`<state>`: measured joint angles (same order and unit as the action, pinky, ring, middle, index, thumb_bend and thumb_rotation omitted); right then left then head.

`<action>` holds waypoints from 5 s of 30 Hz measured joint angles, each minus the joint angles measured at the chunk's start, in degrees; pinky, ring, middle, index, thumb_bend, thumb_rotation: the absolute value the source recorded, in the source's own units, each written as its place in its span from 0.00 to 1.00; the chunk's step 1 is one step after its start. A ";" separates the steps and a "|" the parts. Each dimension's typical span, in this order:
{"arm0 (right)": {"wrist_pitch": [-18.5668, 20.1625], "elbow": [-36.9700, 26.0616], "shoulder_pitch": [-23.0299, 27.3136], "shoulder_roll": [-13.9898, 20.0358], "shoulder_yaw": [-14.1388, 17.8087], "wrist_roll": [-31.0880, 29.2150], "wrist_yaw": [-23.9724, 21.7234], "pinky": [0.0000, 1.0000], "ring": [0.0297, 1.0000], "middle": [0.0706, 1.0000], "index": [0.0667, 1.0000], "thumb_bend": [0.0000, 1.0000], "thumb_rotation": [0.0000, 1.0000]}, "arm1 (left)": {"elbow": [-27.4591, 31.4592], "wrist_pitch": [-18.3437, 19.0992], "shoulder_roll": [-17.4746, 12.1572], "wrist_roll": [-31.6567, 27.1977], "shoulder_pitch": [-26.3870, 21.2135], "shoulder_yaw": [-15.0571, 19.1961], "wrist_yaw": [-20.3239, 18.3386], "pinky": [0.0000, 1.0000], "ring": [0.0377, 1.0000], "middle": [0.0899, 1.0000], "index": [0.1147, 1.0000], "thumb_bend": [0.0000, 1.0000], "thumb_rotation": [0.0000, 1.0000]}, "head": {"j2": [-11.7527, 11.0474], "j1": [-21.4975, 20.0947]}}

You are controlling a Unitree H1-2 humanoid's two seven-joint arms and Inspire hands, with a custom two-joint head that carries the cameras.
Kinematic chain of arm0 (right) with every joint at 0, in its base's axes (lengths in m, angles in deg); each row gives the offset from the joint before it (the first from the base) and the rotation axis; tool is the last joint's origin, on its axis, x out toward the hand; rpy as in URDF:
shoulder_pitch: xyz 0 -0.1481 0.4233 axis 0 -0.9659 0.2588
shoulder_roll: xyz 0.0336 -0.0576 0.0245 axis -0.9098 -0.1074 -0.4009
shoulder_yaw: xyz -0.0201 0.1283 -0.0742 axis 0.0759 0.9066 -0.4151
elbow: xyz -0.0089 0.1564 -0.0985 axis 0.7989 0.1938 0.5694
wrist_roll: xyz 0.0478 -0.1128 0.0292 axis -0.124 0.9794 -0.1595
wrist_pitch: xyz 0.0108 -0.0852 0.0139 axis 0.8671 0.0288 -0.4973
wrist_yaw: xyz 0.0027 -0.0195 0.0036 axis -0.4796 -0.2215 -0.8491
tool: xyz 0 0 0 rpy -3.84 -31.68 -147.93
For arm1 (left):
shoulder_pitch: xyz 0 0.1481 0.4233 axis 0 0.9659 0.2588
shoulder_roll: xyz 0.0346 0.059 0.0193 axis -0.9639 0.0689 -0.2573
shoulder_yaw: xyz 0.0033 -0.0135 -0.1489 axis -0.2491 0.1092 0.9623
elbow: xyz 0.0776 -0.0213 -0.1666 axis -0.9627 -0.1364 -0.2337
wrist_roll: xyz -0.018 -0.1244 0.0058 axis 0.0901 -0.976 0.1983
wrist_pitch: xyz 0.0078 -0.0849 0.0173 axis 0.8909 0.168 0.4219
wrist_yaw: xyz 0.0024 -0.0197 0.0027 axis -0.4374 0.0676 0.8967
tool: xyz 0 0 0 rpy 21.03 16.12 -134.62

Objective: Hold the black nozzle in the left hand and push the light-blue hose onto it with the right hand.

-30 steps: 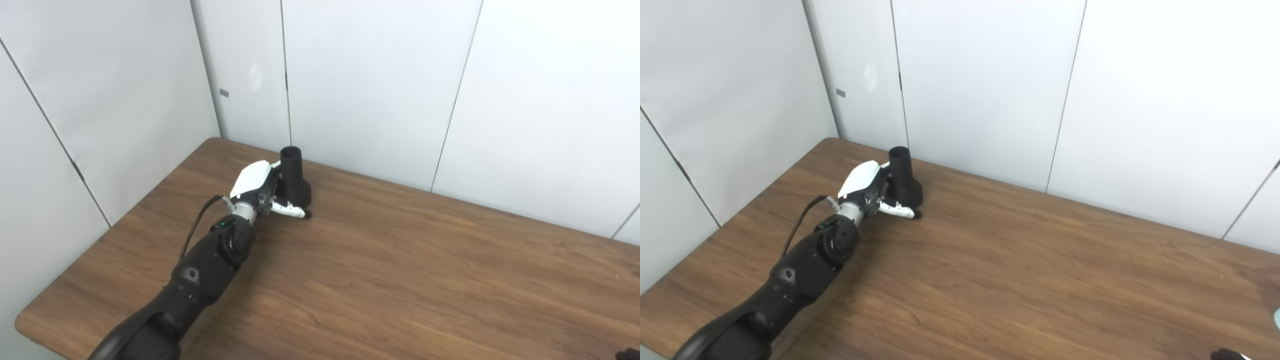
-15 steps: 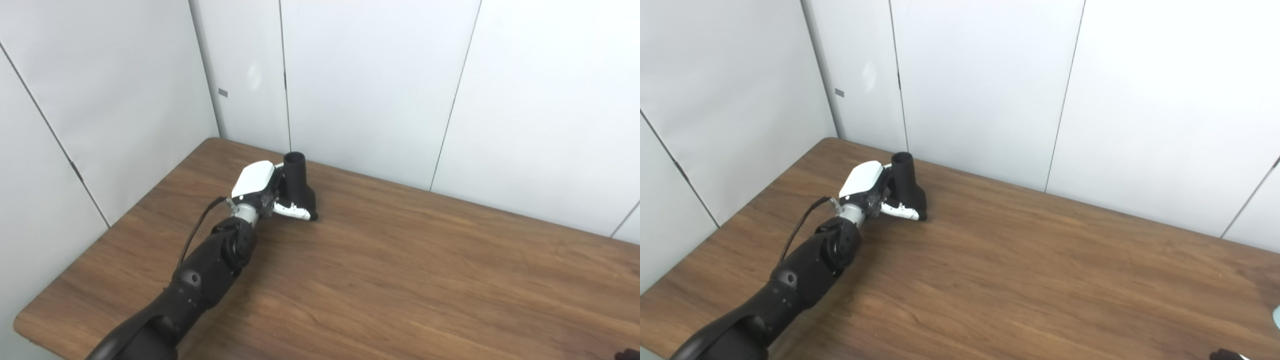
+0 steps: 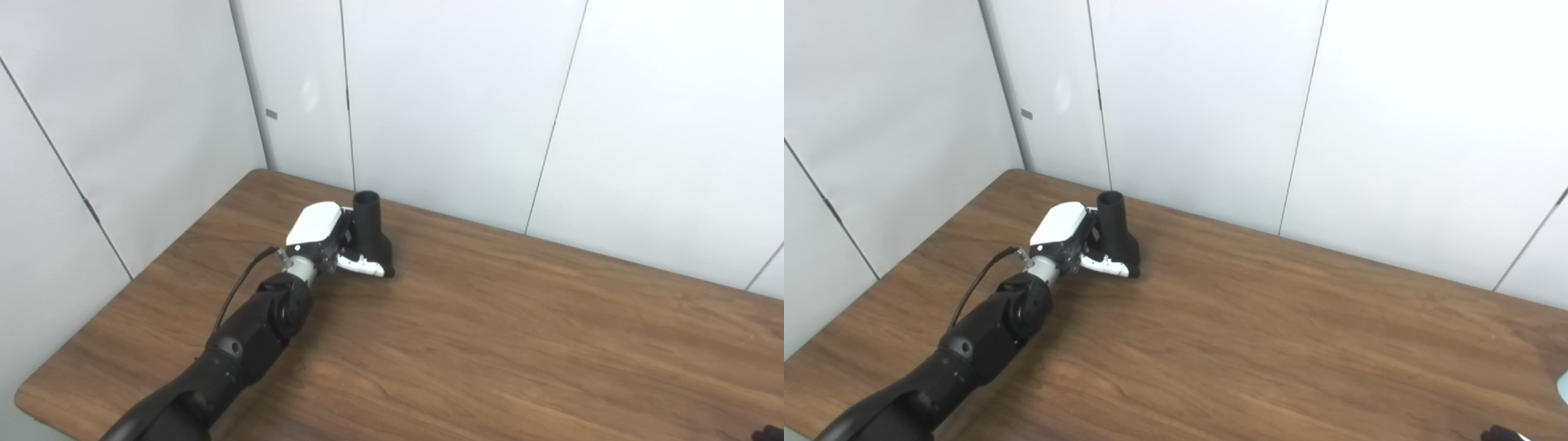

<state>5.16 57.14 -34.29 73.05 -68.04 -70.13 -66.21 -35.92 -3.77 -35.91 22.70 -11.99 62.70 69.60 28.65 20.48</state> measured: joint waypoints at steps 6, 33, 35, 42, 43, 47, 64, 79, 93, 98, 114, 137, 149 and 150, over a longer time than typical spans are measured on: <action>-0.02 -0.03 -0.01 0.00 -0.03 0.41 0.00 0.54 0.65 0.68 0.66 0.21 0.18 | -0.99 -2.63 -1.10 0.21 -0.11 -1.09 0.01 0.33 0.34 0.36 0.45 0.52 0.00 | -0.09 -0.18; 3.45 -8.47 -0.62 -1.43 0.49 3.90 2.47 0.52 0.62 0.64 0.61 0.29 0.25 | 5.08 -7.83 -1.80 4.65 3.51 -5.09 3.84 0.09 0.09 0.12 0.42 0.52 0.04 | 4.57 -14.93; 5.42 -9.89 -0.53 -1.50 0.56 4.51 2.74 0.54 0.63 0.65 0.63 0.28 0.09 | 5.53 -8.95 -1.67 4.62 3.87 -5.29 3.85 0.09 0.10 0.16 0.42 0.52 0.04 | 5.01 -16.77; 8.04 -15.80 0.19 -1.54 -0.68 15.41 4.53 0.53 0.63 0.65 0.62 0.24 0.00 | 8.38 -14.87 -1.05 4.37 5.10 -7.52 1.15 0.09 0.11 0.42 0.42 0.53 0.00 | 5.89 -22.32; 8.04 -15.80 0.47 -1.54 -0.66 15.92 4.55 0.53 0.63 0.65 0.62 0.24 0.00 | 9.20 -14.98 -1.03 4.54 5.27 -7.77 0.51 0.09 0.10 0.42 0.42 0.53 0.00 | 5.80 -22.67; 7.96 -15.80 1.04 -1.54 -0.44 17.93 4.80 0.52 0.62 0.64 0.61 0.23 0.00 | 9.48 -16.07 -0.14 4.96 5.25 -8.53 -0.12 0.09 0.10 0.42 0.42 0.53 0.00 | 5.63 -23.38; -2.72 -9.02 7.01 -1.44 5.71 25.02 15.96 0.60 0.70 0.71 0.69 0.74 0.33 | 12.84 -21.58 5.55 14.36 4.85 -15.21 2.63 0.07 0.09 0.17 0.42 0.52 0.04 | 4.83 -31.64; -1.26 -2.19 16.10 -0.13 8.08 32.37 20.64 0.78 0.85 0.85 0.86 0.90 0.41 | 11.76 -24.11 7.18 17.09 3.38 -17.48 4.06 0.12 0.16 0.42 0.42 0.53 0.00 | 3.96 -40.42; 2.23 8.93 22.32 -0.11 9.52 28.33 24.30 0.84 0.92 0.93 0.93 0.94 0.41 | 11.08 -25.52 5.94 17.43 1.64 -23.64 9.25 0.27 0.35 0.43 0.43 0.52 0.00 | 3.69 -44.65; 3.25 12.53 23.17 -0.11 10.10 25.30 24.66 0.86 0.93 0.96 0.93 0.94 0.37 | 11.59 -25.52 5.88 17.37 1.69 -24.37 9.25 0.26 0.33 0.42 0.44 0.52 0.00 | 3.60 -44.91; 4.37 21.52 23.65 -0.63 9.55 17.97 25.85 0.79 0.88 0.89 0.90 0.99 0.27 | 13.59 -25.52 4.88 15.67 2.23 -26.11 8.38 0.28 0.34 0.42 0.43 0.52 0.00 | 4.48 -44.30; -0.59 30.53 27.00 0.84 3.89 18.63 28.67 0.68 0.77 0.80 0.81 0.98 0.24 | 14.94 -25.52 4.42 14.91 3.57 -25.09 7.21 0.24 0.32 0.41 0.45 0.52 0.00 | 3.78 -43.51; -1.33 33.58 29.24 1.35 4.38 16.59 29.09 0.72 0.81 0.82 0.83 0.94 0.26 | 15.29 -25.52 4.42 14.71 3.72 -25.11 6.90 0.20 0.26 0.40 0.46 0.52 0.00 | 3.60 -43.24; -1.31 33.64 29.25 1.49 4.34 16.49 28.96 0.73 0.81 0.82 0.84 0.96 0.25 | 15.37 -25.52 4.42 14.71 3.76 -25.10 6.84 0.21 0.27 0.40 0.45 0.52 0.00 | 3.60 -43.24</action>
<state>3.86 90.78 -5.04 74.54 -63.70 -53.64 -37.26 -20.54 -29.29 -31.49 37.40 -8.23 37.60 76.45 32.26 -22.76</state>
